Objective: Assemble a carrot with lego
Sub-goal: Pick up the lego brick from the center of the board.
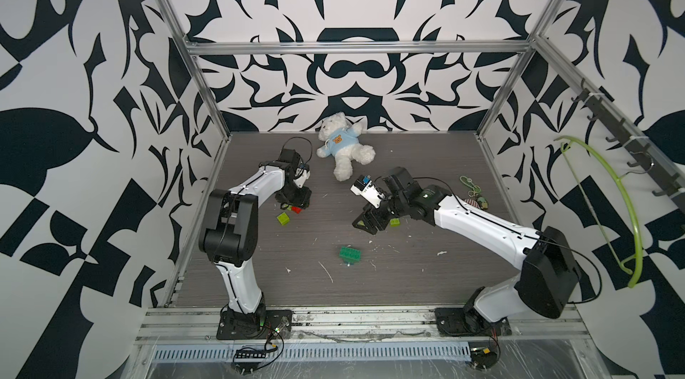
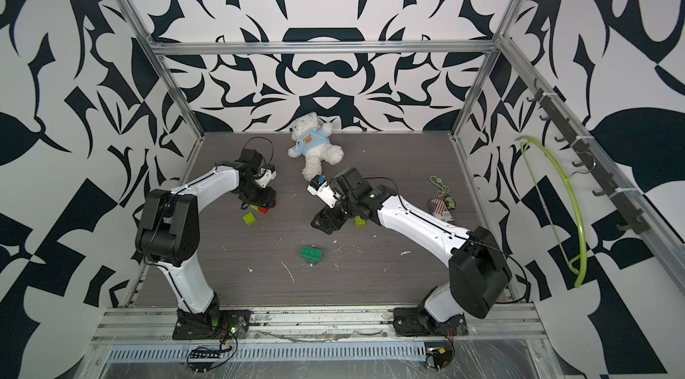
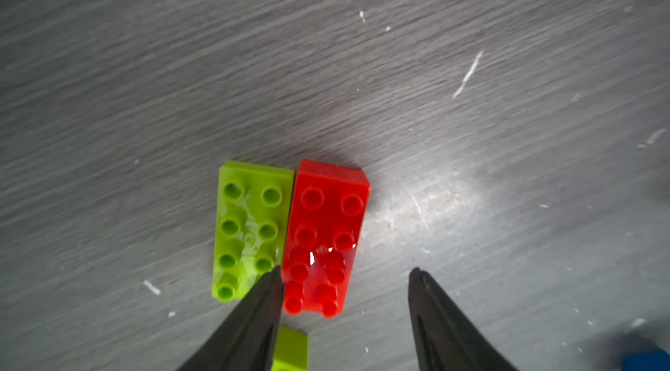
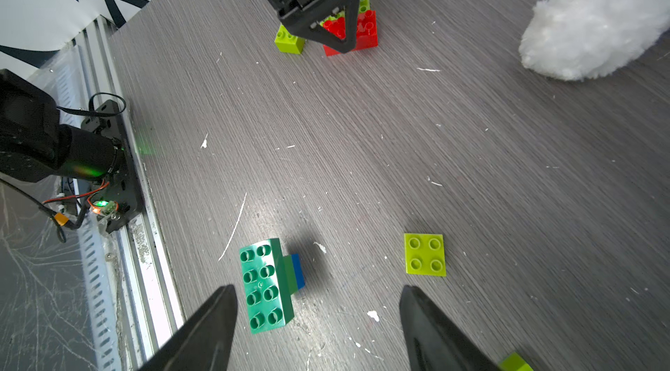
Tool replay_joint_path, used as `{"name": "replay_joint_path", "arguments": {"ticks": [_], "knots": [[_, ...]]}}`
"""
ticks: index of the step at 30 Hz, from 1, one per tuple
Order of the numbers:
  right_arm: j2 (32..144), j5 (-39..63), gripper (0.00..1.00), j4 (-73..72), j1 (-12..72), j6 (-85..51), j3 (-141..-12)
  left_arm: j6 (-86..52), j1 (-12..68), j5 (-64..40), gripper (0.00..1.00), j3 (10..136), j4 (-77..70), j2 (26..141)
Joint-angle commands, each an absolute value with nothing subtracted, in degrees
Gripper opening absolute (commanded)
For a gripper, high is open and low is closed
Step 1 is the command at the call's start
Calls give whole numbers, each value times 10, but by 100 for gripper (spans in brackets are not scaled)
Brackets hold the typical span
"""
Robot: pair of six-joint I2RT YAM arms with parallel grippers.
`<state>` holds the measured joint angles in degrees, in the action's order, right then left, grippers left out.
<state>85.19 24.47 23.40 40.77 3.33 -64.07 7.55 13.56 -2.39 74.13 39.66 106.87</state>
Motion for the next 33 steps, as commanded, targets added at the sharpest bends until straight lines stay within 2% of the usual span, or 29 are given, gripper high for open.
{"name": "replay_joint_path", "arguments": {"ticks": [1, 9, 13, 18, 27, 31, 33], "knots": [[838, 259, 76, 219, 406, 31, -640, 89, 139, -8, 62, 766, 401, 1094], [842, 252, 75, 223, 406, 33, -637, 95, 168, 3, 52, 774, 408, 1109], [849, 250, 75, 223, 405, 33, -638, 100, 175, 2, 51, 780, 413, 1115], [848, 242, 75, 227, 405, 34, -636, 120, 195, -29, 53, 779, 438, 1102], [855, 244, 75, 226, 403, 33, -635, 141, 199, 32, 66, 784, 418, 1117], [855, 241, 74, 227, 403, 34, -634, 123, 199, 35, 66, 788, 415, 1122], [857, 241, 74, 227, 403, 34, -633, 119, 199, 22, 60, 782, 407, 1121]]}}
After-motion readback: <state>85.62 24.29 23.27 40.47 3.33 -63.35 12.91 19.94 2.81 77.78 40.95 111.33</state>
